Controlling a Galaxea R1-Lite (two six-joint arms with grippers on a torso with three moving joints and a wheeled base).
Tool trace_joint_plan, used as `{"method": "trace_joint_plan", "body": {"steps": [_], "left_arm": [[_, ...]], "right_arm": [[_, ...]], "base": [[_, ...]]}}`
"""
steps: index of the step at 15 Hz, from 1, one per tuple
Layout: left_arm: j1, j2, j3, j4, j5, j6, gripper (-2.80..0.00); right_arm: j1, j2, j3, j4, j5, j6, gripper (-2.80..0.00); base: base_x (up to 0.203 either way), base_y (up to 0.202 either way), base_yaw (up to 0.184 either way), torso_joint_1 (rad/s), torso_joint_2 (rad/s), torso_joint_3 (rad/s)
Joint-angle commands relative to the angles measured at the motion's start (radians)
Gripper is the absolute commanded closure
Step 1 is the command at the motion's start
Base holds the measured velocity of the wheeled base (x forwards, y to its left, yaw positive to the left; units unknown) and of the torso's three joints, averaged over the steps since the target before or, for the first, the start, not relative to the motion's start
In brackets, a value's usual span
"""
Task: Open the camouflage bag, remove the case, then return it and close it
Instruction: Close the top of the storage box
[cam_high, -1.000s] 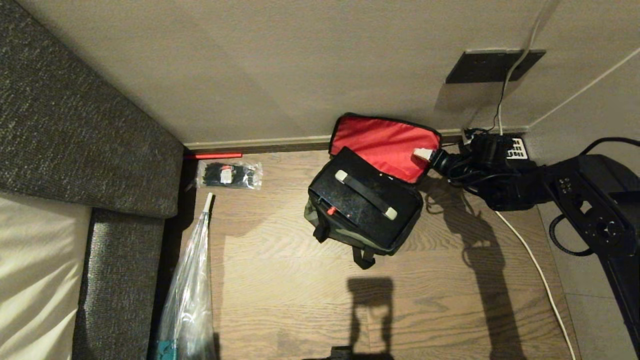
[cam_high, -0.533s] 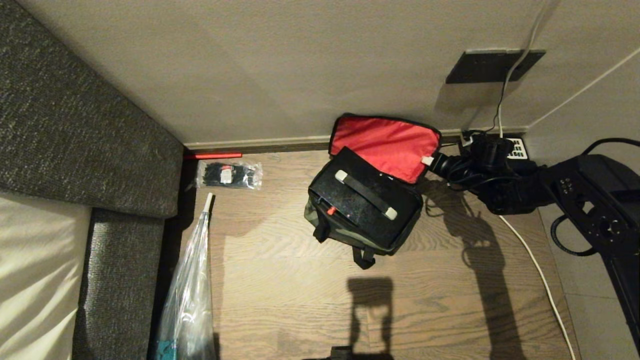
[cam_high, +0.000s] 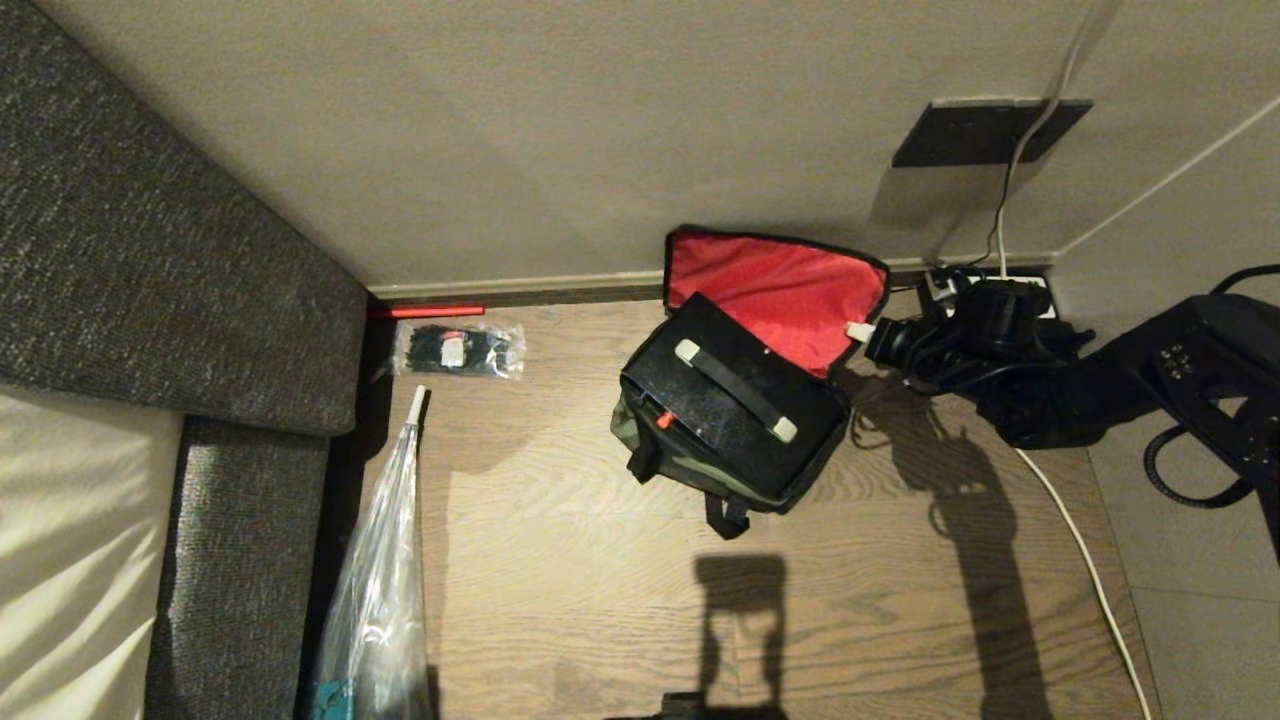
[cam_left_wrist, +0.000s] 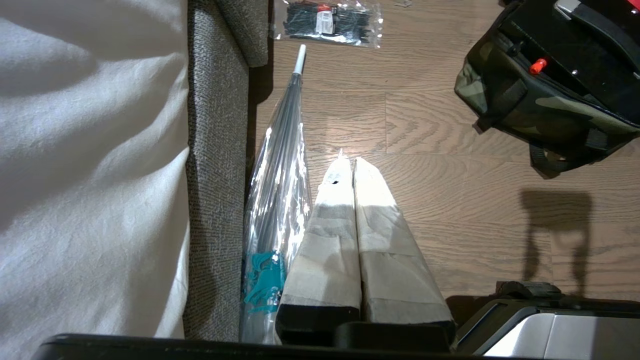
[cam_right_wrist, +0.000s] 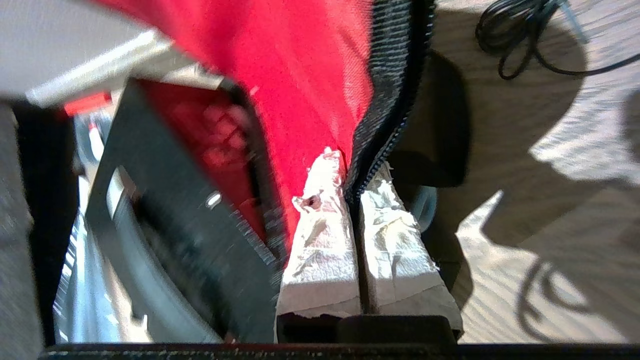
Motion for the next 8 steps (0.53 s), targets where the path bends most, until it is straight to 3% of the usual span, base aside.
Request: {"method": "trace_joint_plan", "body": {"steps": [1,5,8], "left_arm": [[0.000,-0.002,0.000,0.000,0.000,0.000,0.00],[0.000,-0.002,0.000,0.000,0.000,0.000,0.00],[0.000,-0.002,0.000,0.000,0.000,0.000,0.00]], "right_arm": [[0.015,-0.112,0.118,-0.040,0.004,-0.034,0.00],[0.046,-0.242,0.263,-0.077,0.023,-0.057,0.00],[0.051,-0.306,0.338,-0.099,0.040,-0.149,0.00]], "base": [[0.000,0.000,0.000,0.000,0.00,0.000],[0.000,0.000,0.000,0.000,0.00,0.000],[0.000,0.000,0.000,0.000,0.00,0.000]]}}
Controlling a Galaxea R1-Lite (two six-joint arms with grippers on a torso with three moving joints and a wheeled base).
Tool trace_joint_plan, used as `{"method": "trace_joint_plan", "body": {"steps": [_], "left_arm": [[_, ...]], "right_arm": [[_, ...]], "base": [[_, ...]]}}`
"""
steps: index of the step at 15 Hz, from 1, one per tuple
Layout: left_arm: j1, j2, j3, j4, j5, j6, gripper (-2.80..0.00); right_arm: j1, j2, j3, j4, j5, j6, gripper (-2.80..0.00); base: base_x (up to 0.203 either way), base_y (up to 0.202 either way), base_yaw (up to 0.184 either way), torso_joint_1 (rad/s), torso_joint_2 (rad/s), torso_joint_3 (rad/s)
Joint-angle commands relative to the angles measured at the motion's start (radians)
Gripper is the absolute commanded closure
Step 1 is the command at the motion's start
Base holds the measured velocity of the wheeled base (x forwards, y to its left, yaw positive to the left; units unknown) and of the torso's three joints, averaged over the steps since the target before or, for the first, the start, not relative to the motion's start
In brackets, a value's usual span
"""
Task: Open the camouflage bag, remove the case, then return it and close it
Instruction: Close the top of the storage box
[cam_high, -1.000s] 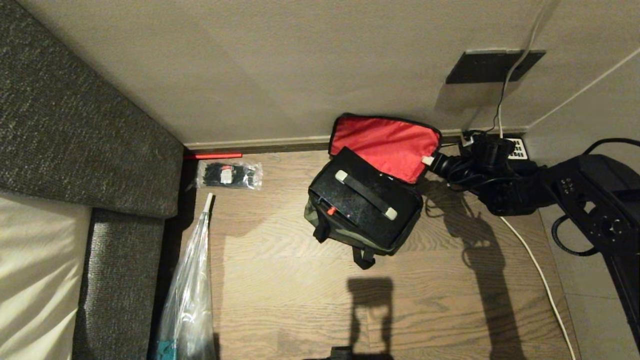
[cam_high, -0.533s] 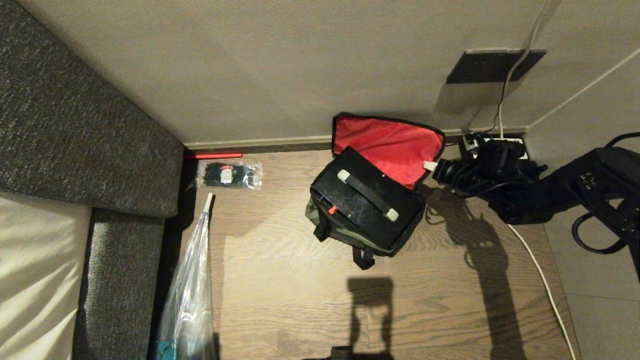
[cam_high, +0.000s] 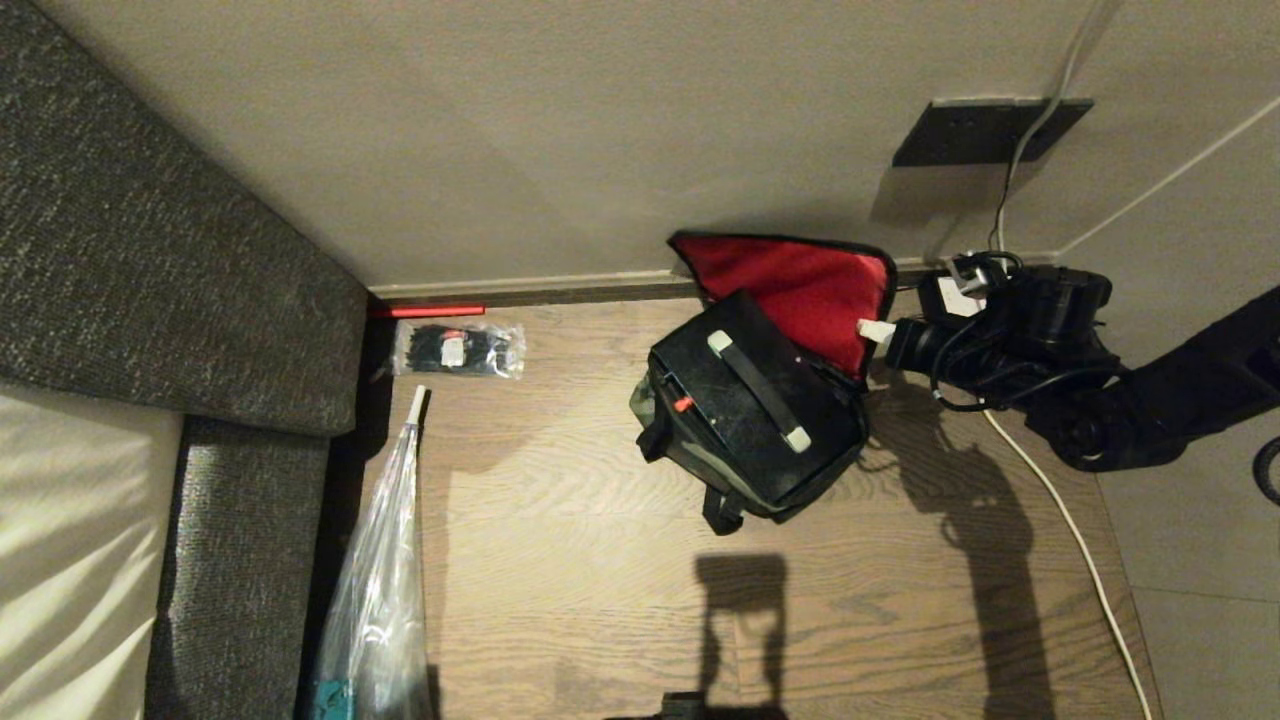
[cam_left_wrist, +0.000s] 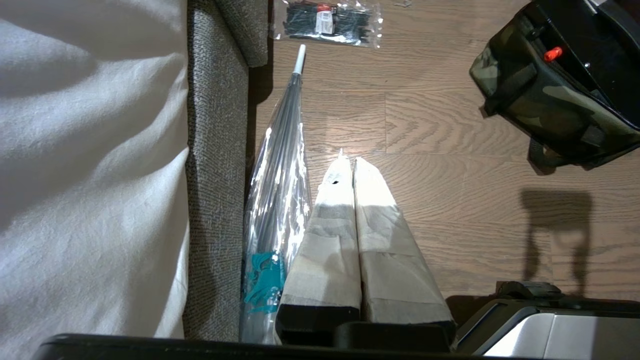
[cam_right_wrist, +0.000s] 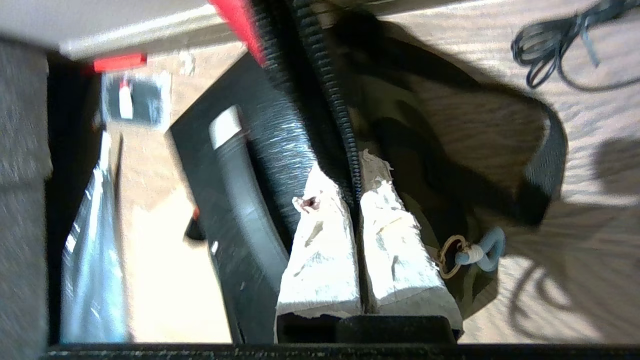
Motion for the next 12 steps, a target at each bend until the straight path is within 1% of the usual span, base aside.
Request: {"method": "trace_joint_plan", "body": {"steps": [1,3,5,7,9,11,12], "left_arm": [[0.000,-0.003,0.000,0.000,0.000,0.000,0.00],[0.000,-0.002,0.000,0.000,0.000,0.000,0.00],[0.000,-0.003,0.000,0.000,0.000,0.000,0.00],[0.000,-0.002,0.000,0.000,0.000,0.000,0.00],[0.000,-0.003,0.000,0.000,0.000,0.000,0.00],[0.000,-0.003,0.000,0.000,0.000,0.000,0.00],[0.000,-0.003,0.000,0.000,0.000,0.000,0.00]], "right_arm": [[0.005,-0.073,0.067,-0.008,0.010,-0.054,0.00],[0.006,-0.090,0.140,-0.009,0.029,-0.115,0.00],[0.008,-0.107,0.209,-0.010,0.036,-0.222,0.00],[0.008,-0.124,0.233,-0.011,0.038,-0.259,0.00],[0.013,-0.129,0.298,-0.009,0.036,-0.331,0.00],[0.024,-0.091,0.366,0.005,0.023,-0.475,0.00],[0.033,-0.077,0.386,0.010,0.014,-0.513,0.00]], "base": [[0.000,0.000,0.000,0.000,0.00,0.000],[0.000,0.000,0.000,0.000,0.00,0.000],[0.000,0.000,0.000,0.000,0.00,0.000],[0.000,0.000,0.000,0.000,0.00,0.000],[0.000,0.000,0.000,0.000,0.00,0.000],[0.000,0.000,0.000,0.000,0.00,0.000],[0.000,0.000,0.000,0.000,0.00,0.000]]}}
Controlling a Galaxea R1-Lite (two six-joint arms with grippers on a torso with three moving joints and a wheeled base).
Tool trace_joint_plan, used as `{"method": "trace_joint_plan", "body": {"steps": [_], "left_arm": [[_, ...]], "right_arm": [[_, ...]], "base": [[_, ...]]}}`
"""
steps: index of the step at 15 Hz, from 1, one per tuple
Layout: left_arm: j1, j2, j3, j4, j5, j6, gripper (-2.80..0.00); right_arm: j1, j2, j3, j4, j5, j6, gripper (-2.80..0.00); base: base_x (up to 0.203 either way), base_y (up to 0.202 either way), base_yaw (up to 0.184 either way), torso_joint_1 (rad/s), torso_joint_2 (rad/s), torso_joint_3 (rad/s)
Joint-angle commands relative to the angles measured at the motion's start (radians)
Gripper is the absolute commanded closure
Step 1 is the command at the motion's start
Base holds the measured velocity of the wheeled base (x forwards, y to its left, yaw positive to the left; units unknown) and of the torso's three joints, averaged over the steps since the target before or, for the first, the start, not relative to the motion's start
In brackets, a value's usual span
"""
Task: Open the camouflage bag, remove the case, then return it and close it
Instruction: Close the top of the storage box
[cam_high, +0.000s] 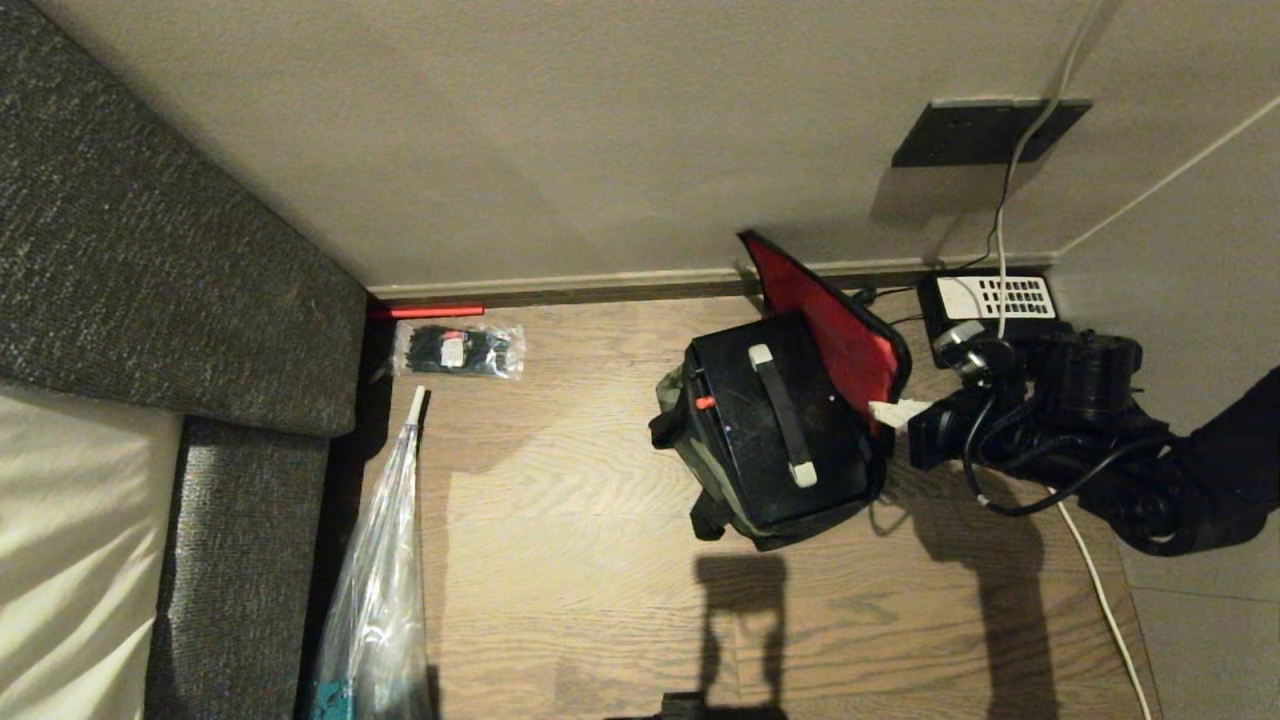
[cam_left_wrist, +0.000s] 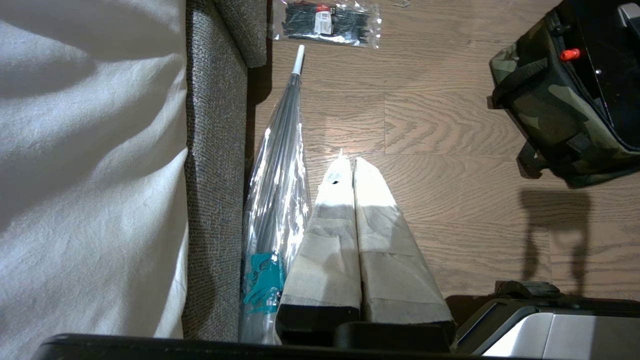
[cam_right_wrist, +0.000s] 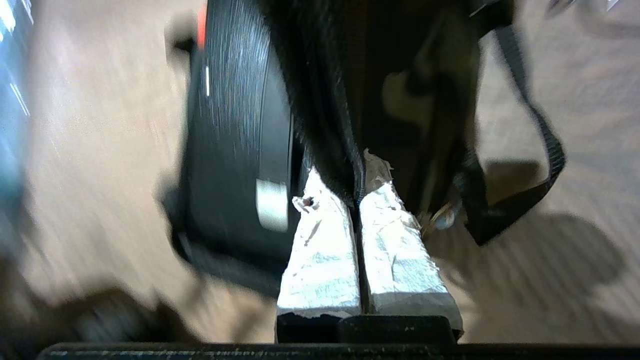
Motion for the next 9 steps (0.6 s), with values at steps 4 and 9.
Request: {"method": "trace_joint_plan", "body": {"steps": [4,9], "left_arm": [[0.000,-0.003,0.000,0.000,0.000,0.000,0.00],[0.000,-0.003,0.000,0.000,0.000,0.000,0.00]], "right_arm": [[0.059,0.109,0.074,-0.040,-0.112,-0.161,0.00],[0.059,0.202,0.132,-0.136,-0.193,-0.240,0.00]], "base": [[0.000,0.000,0.000,0.000,0.00,0.000],[0.000,0.000,0.000,0.000,0.00,0.000]]}}
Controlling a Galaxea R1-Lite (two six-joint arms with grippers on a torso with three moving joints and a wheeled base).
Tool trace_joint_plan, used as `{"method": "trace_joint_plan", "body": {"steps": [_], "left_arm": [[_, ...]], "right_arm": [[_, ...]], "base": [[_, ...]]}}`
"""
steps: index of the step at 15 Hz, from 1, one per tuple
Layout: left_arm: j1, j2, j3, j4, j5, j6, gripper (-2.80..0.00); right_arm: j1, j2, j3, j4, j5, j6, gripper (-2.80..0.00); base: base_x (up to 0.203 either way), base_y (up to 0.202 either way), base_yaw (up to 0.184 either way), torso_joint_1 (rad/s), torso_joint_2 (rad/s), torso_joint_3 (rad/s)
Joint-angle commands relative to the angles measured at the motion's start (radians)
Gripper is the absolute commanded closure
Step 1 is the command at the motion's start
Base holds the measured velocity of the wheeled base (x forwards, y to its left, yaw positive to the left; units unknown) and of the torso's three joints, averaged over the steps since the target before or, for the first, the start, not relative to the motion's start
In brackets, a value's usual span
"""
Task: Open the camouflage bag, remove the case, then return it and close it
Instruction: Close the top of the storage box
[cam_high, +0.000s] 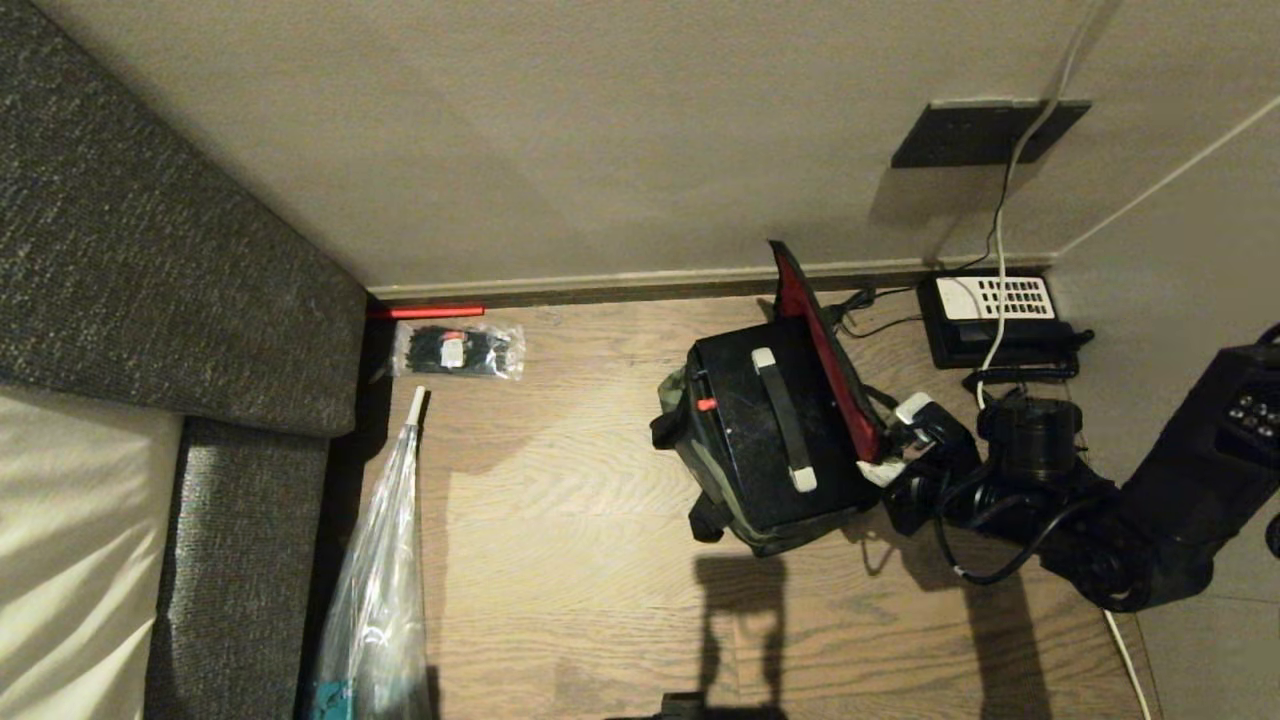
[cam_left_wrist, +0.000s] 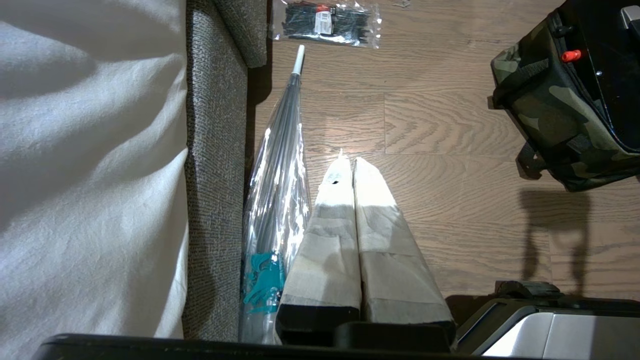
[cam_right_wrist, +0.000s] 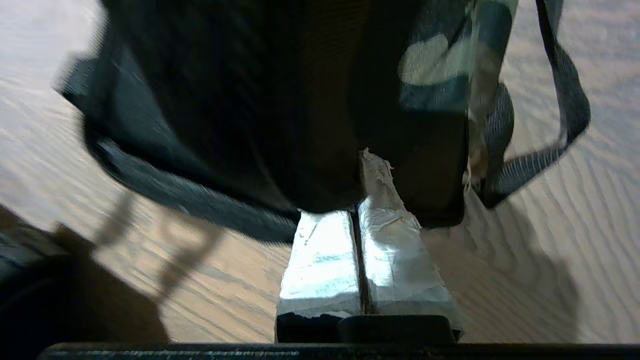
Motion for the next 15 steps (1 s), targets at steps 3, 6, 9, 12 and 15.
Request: {"method": "trace_joint_plan", "body": {"steps": [3,6,9,12,15], "left_arm": [[0.000,-0.003,0.000,0.000,0.000,0.000,0.00],[0.000,-0.003,0.000,0.000,0.000,0.000,0.00],[0.000,-0.003,0.000,0.000,0.000,0.000,0.00],[0.000,-0.003,0.000,0.000,0.000,0.000,0.00],[0.000,-0.003,0.000,0.000,0.000,0.000,0.00]], "right_arm": [[0.051,0.112,0.009,-0.074,-0.057,-0.045,0.00],[0.074,0.123,0.063,-0.099,-0.082,-0.112,0.00],[0.081,0.173,0.093,-0.166,-0.086,-0.130,0.00],[0.112,0.205,0.085,-0.182,-0.096,-0.129,0.00],[0.158,0.220,0.064,-0.253,-0.096,-0.049,-2.80]], "base": [[0.000,0.000,0.000,0.000,0.00,0.000],[0.000,0.000,0.000,0.000,0.00,0.000],[0.000,0.000,0.000,0.000,0.00,0.000],[0.000,0.000,0.000,0.000,0.00,0.000],[0.000,0.000,0.000,0.000,0.00,0.000]]}}
